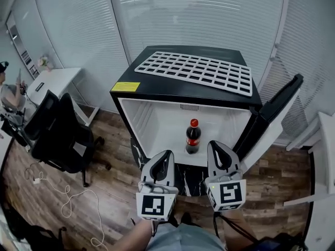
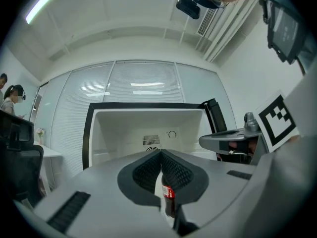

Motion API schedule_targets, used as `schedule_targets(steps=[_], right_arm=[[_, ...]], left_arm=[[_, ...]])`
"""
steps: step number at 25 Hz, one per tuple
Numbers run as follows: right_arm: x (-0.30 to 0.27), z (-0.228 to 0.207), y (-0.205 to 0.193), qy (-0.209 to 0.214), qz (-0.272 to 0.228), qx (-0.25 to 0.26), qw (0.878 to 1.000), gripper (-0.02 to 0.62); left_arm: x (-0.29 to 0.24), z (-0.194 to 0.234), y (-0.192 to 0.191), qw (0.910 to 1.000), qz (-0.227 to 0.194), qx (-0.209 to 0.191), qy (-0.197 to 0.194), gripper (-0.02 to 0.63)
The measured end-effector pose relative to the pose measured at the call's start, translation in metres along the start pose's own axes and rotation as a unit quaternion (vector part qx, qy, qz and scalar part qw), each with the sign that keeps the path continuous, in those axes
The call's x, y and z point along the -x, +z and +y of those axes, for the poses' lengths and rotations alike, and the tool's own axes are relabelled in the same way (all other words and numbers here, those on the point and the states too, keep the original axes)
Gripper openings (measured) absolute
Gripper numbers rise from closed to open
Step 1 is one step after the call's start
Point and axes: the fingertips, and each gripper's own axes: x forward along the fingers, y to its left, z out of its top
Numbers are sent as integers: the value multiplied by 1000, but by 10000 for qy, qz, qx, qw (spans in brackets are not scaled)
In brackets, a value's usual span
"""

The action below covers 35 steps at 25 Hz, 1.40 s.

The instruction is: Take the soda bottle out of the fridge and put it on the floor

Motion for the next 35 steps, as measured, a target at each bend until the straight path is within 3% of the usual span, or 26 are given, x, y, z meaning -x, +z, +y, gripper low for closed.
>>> schedule_targets(steps=[11,16,18,35], right_arm=[[-49,-1,-21,-90,206,-53,9997,26],[-73,4,-34,153,352,-123,9992,161],[-83,5,-40,189,412,-122,9989,179],[-164,-3,-86,362,930,-78,9950,190]], left_arm=[[-49,28,-17,9996,-7,164,-213,17],[-67,37,-29,9994,85,175,-272,17],[-74,42,-35,9993,132,200,-271,17],[-136,74,-79,9978,483,326,-317,17]])
